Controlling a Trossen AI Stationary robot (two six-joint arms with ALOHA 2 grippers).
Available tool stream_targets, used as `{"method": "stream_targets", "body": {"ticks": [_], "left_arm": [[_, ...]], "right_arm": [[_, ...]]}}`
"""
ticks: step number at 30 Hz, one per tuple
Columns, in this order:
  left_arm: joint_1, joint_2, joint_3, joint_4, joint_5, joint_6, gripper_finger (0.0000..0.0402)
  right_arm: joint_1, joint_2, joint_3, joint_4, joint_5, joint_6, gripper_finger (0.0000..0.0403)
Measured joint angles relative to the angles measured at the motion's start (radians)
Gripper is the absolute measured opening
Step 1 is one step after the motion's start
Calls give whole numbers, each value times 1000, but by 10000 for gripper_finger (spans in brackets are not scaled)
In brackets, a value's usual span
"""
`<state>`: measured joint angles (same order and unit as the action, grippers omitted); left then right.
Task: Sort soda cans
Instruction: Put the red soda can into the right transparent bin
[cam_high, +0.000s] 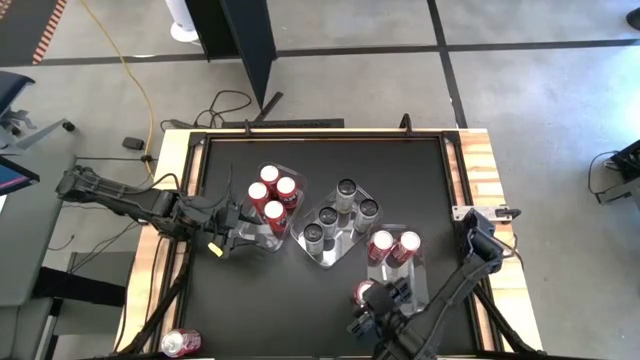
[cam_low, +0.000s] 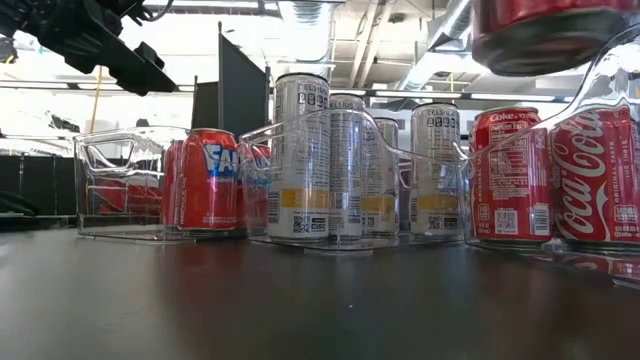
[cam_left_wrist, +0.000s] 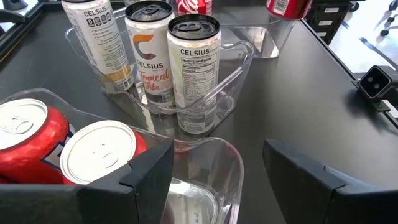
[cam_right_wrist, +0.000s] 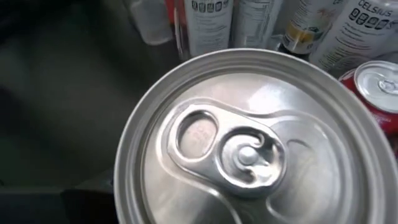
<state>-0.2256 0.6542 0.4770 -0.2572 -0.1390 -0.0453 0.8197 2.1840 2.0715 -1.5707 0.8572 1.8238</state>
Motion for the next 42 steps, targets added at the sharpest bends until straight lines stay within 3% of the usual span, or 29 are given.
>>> {"method": "stream_targets", "body": {"ticks": [12, 19, 34, 42], "left_arm": [[0, 0, 0, 1, 0, 0, 239], [0, 0, 0, 1, 0, -1, 239], [0, 0, 0, 2, 0, -3, 239], [0, 0, 0, 1, 0, -3, 239]], "right_arm": [[25, -128, -71, 2, 30, -78, 295], [16, -205, -198, 1, -21, -161, 295], [-24, -234, -519, 94, -102, 159, 295], [-70, -234, -637, 251, -99, 186, 295]]}}
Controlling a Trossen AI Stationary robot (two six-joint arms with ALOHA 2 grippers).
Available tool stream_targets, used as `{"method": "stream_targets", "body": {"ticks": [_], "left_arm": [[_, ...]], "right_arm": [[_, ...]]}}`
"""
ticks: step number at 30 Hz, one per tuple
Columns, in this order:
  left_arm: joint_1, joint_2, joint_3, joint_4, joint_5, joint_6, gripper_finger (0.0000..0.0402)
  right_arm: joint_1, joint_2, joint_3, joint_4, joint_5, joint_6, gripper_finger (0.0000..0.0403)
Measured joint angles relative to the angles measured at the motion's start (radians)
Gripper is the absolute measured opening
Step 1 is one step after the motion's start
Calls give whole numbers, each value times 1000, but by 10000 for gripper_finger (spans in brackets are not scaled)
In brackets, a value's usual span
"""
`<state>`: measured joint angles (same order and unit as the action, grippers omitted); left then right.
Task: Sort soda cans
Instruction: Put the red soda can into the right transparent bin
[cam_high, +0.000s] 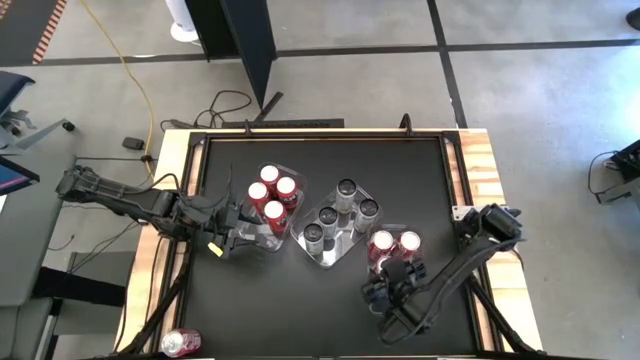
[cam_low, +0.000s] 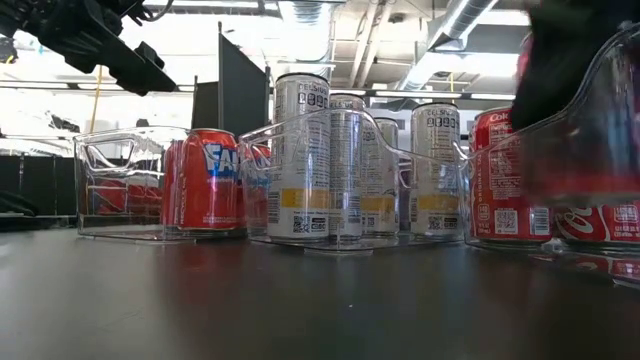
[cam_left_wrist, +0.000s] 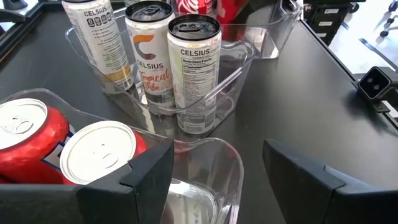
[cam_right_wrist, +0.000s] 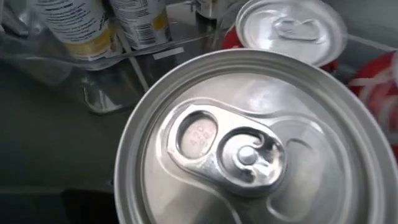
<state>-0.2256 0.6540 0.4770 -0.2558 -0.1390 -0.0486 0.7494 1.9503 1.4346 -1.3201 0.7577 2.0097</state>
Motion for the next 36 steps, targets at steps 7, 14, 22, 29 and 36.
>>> {"method": "stream_targets", "body": {"ticks": [7, 14, 22, 29, 36], "left_arm": [[0, 0, 0, 0, 0, 0, 239], [0, 0, 0, 0, 0, 0, 239], [0, 0, 0, 0, 0, 3, 239], [0, 0, 0, 0, 0, 3, 239], [0, 0, 0, 0, 0, 3, 239]], "right_arm": [[-42, 0, -38, 60, 0, -19, 295], [-69, 0, -78, 147, -30, -18, 295], [-73, 0, -83, 172, -38, -18, 321], [-73, 0, -83, 173, -40, -21, 377], [-67, 1, -81, 169, -32, -31, 382]]}}
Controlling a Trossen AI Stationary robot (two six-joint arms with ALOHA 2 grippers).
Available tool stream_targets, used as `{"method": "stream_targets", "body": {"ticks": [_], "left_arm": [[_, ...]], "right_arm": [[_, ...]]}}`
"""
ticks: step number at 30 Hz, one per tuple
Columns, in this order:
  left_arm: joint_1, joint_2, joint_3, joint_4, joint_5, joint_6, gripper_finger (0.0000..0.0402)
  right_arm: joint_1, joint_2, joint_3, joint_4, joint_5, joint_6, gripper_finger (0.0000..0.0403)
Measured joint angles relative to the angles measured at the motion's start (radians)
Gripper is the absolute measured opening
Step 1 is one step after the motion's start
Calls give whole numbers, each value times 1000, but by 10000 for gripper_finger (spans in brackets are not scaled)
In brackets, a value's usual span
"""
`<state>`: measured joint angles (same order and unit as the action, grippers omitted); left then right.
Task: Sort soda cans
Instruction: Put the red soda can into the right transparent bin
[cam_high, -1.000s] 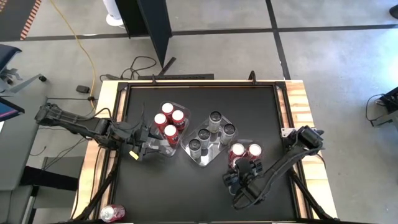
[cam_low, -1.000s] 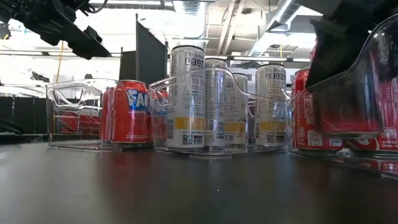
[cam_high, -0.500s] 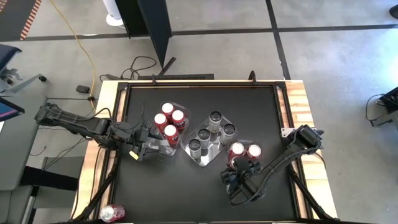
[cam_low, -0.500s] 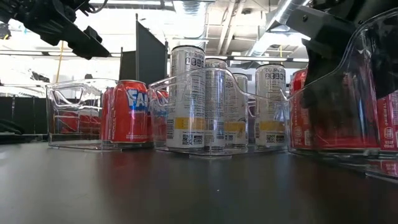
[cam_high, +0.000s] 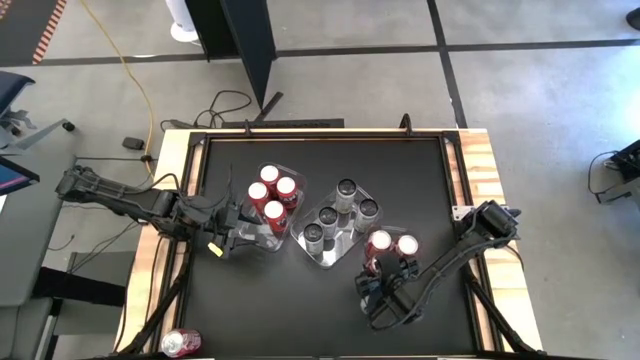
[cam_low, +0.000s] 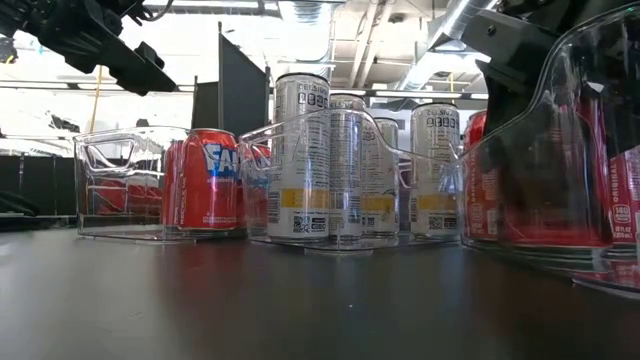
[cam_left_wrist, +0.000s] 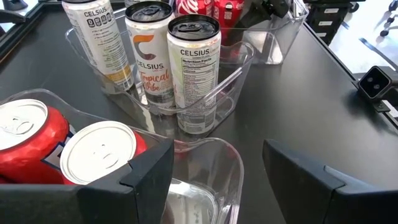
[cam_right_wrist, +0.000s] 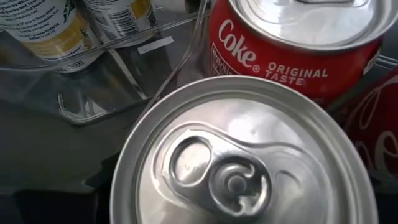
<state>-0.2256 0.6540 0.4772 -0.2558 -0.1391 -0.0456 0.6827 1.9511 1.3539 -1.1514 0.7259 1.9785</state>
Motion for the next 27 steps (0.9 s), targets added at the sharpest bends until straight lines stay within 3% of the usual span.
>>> {"method": "stream_targets", "body": {"ticks": [15, 27], "left_arm": [[0, 0, 0, 1, 0, 0, 239], [0, 0, 0, 23, 0, -3, 239]], "right_arm": [[46, 0, 119, -123, 29, -56, 384], [66, 0, 250, -350, 41, -105, 384]]}}
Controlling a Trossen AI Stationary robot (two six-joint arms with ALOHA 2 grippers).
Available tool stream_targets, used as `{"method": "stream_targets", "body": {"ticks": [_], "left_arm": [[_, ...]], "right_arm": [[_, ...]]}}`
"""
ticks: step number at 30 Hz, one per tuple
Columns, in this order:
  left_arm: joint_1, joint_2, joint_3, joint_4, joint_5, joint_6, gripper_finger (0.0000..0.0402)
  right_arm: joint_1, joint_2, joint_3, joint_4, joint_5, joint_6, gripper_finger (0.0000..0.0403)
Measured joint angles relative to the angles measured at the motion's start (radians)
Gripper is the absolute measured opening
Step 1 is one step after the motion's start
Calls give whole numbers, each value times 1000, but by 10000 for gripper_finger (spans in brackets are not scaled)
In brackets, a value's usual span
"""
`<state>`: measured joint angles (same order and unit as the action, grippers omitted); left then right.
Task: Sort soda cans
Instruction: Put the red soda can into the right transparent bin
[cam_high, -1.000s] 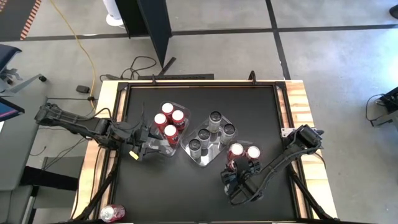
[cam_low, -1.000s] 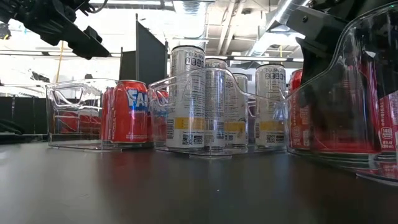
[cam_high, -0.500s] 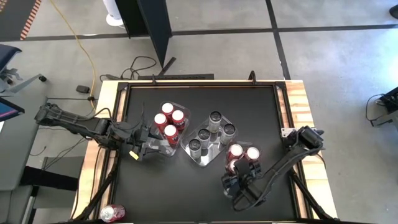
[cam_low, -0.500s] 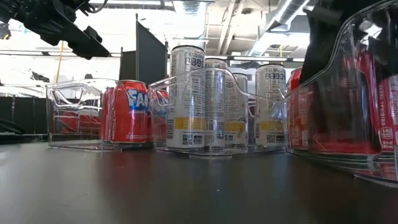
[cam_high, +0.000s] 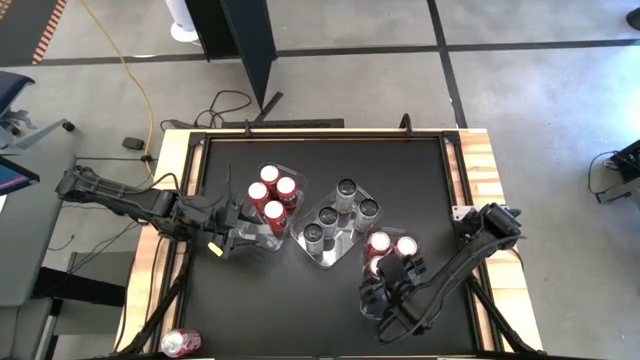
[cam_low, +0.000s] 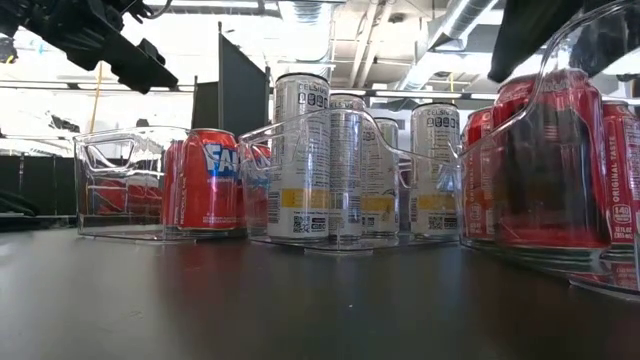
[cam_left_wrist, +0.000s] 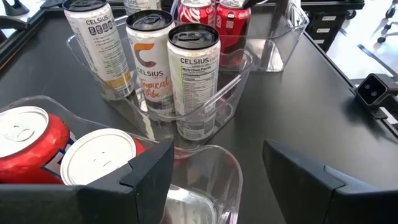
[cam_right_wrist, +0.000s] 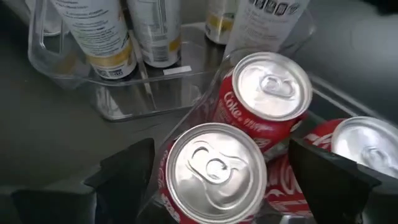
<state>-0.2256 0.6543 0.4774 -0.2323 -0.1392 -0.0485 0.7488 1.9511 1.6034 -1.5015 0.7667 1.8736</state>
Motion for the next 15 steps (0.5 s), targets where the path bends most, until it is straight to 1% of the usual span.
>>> {"method": "stream_targets", "body": {"ticks": [3, 5, 8, 11, 15], "left_arm": [[0, 0, 0, 2, -2, -3, 239], [0, 0, 0, 8, -15, -15, 239], [0, -1, 0, 7, 1, -28, 239], [0, -1, 11, 7, 103, -37, 239], [-33, -1, 41, 72, 251, -8, 239]], "right_arm": [[16, 0, 27, -51, 36, -5, 384], [26, 0, 50, -69, 64, -37, 384], [41, 0, 92, -69, 126, -165, 384], [48, 0, 143, -69, 184, -321, 384], [47, 0, 197, -69, 258, -497, 384]]}}
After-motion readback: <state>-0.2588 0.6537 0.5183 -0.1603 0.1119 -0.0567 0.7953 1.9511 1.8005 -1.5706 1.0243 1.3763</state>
